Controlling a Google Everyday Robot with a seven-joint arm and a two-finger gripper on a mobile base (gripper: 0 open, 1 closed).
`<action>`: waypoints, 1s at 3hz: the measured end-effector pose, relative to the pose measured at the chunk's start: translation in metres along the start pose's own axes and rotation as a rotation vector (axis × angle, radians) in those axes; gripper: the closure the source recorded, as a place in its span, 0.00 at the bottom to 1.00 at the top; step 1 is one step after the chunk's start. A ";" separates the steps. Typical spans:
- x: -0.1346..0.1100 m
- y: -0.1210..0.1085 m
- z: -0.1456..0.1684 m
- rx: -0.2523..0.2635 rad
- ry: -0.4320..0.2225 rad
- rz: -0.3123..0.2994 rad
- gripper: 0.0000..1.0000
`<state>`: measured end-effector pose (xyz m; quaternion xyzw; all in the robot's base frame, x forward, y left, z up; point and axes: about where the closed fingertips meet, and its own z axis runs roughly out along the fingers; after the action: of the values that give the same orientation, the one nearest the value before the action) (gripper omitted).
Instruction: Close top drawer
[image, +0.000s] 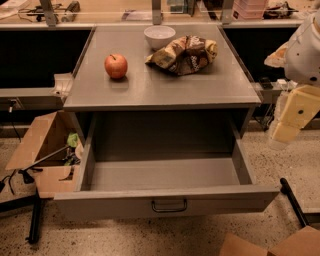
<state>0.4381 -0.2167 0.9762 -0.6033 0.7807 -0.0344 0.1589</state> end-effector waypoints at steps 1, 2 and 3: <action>0.000 0.000 0.000 0.000 0.000 0.000 0.00; 0.009 0.011 0.028 -0.032 0.011 0.126 0.00; 0.023 0.044 0.078 -0.119 -0.001 0.259 0.00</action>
Offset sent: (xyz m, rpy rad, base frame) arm -0.0054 -0.0103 -0.0594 0.0356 0.1173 -0.2120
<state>0.4146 -0.2164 0.8866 -0.5058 0.8527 0.0329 0.1265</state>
